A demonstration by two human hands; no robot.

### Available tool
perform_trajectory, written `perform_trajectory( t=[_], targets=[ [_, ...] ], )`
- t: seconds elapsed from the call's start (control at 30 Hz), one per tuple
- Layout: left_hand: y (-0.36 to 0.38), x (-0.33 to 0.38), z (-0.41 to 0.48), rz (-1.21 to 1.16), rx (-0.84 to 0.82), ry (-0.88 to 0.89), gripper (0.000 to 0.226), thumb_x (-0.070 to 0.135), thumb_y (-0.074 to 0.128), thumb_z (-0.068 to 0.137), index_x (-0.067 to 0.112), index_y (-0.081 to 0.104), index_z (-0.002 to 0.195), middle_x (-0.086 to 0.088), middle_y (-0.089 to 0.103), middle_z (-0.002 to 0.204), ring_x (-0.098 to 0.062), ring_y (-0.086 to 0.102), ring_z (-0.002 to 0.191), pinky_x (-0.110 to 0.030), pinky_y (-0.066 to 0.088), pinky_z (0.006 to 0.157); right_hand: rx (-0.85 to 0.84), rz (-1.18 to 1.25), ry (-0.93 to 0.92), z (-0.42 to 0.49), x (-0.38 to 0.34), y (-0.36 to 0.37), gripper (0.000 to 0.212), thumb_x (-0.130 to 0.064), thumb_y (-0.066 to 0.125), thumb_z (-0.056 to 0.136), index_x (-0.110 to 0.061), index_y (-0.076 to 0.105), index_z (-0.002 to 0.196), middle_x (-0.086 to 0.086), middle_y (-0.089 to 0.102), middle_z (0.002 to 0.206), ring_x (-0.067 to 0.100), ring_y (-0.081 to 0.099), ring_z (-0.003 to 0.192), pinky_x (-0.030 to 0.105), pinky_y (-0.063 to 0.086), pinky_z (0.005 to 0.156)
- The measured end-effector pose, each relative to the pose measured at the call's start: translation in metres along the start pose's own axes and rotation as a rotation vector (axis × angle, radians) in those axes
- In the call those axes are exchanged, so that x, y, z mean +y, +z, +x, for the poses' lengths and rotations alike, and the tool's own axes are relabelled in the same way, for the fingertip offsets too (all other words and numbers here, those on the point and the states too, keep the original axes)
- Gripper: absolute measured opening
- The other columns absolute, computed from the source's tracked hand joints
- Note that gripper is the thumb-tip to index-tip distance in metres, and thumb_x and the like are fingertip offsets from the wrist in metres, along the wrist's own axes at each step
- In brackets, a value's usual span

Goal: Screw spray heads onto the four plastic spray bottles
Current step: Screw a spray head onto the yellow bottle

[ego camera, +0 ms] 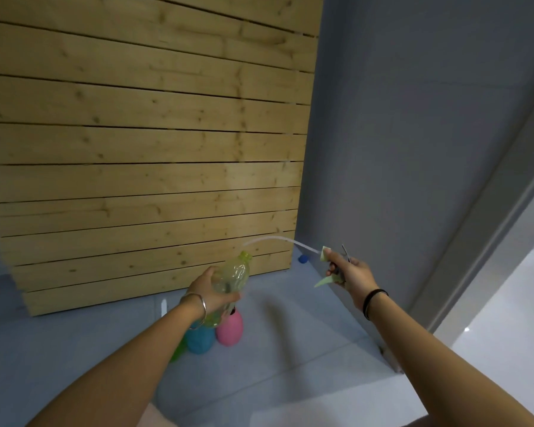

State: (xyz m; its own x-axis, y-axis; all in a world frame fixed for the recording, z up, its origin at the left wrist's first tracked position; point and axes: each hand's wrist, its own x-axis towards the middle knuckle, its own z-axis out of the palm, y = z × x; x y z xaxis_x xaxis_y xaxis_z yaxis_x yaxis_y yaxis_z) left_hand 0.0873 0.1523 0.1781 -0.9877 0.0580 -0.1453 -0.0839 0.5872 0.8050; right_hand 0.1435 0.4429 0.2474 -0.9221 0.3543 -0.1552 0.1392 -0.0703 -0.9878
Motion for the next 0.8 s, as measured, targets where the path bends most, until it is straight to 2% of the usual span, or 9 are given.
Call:
perform_trajectory(
  t=[0.1, 0.27, 0.47, 0.6, 0.7, 0.8],
  targets=[
    [-0.001, -0.001, 0.002, -0.026, 0.008, -0.007, 0.088, 0.043, 0.082, 0.053, 0.024, 0.045, 0.13, 0.001, 0.058, 0.118, -0.017, 0.053, 0.098, -0.029, 0.045, 0.084, -0.026, 0.009, 0.006, 0.001, -0.001, -0.005, 0.026, -0.033, 0.073, 0.077, -0.014, 0.061, 0.064, -0.003, 0.057, 0.052, 0.007, 0.057, 0.047, 0.018, 0.049, 0.049],
    [0.0, -0.002, 0.005, -0.052, 0.011, -0.023, 0.082, 0.041, 0.083, 0.054, 0.023, 0.047, 0.125, 0.005, 0.057, 0.108, -0.019, 0.055, 0.097, -0.03, 0.047, 0.084, -0.058, -0.017, 0.018, 0.004, -0.001, -0.009, 0.026, -0.034, 0.073, 0.077, -0.013, 0.061, 0.068, -0.003, 0.058, 0.054, 0.012, 0.057, 0.053, 0.027, 0.049, 0.063],
    [-0.001, 0.0, 0.005, -0.024, 0.004, -0.013, 0.082, 0.039, 0.083, 0.055, 0.023, 0.046, 0.127, 0.006, 0.055, 0.106, -0.018, 0.054, 0.097, -0.029, 0.046, 0.083, -0.065, -0.083, 0.032, 0.0, -0.003, -0.01, 0.027, -0.033, 0.072, 0.079, -0.01, 0.061, 0.072, 0.0, 0.057, 0.057, 0.013, 0.057, 0.052, 0.021, 0.049, 0.053],
    [0.001, 0.006, -0.003, 0.108, -0.065, 0.093, 0.08, 0.039, 0.083, 0.053, 0.026, 0.048, 0.123, 0.008, 0.059, 0.106, -0.015, 0.056, 0.093, -0.023, 0.044, 0.077, -0.131, -0.26, -0.013, -0.007, -0.004, -0.004, 0.03, -0.034, 0.074, 0.077, -0.013, 0.061, 0.062, 0.001, 0.06, 0.059, 0.006, 0.059, 0.048, 0.015, 0.049, 0.048],
    [0.007, 0.017, -0.01, 0.148, -0.131, 0.196, 0.083, 0.046, 0.08, 0.046, 0.032, 0.05, 0.122, 0.01, 0.062, 0.11, -0.012, 0.059, 0.095, -0.023, 0.047, 0.079, -0.232, -0.35, -0.044, -0.011, -0.004, 0.006, 0.016, -0.035, 0.075, 0.076, -0.019, 0.071, 0.074, -0.005, 0.066, 0.065, 0.008, 0.064, 0.06, 0.019, 0.055, 0.066],
    [0.017, 0.031, -0.016, 0.212, -0.151, 0.297, 0.088, 0.056, 0.075, 0.045, 0.038, 0.046, 0.126, 0.012, 0.057, 0.118, -0.012, 0.055, 0.107, -0.031, 0.048, 0.093, -0.304, -0.394, -0.065, -0.012, -0.006, 0.019, 0.013, -0.035, 0.077, 0.074, -0.023, 0.072, 0.075, -0.011, 0.068, 0.061, 0.006, 0.065, 0.062, 0.021, 0.054, 0.075]
  ],
)
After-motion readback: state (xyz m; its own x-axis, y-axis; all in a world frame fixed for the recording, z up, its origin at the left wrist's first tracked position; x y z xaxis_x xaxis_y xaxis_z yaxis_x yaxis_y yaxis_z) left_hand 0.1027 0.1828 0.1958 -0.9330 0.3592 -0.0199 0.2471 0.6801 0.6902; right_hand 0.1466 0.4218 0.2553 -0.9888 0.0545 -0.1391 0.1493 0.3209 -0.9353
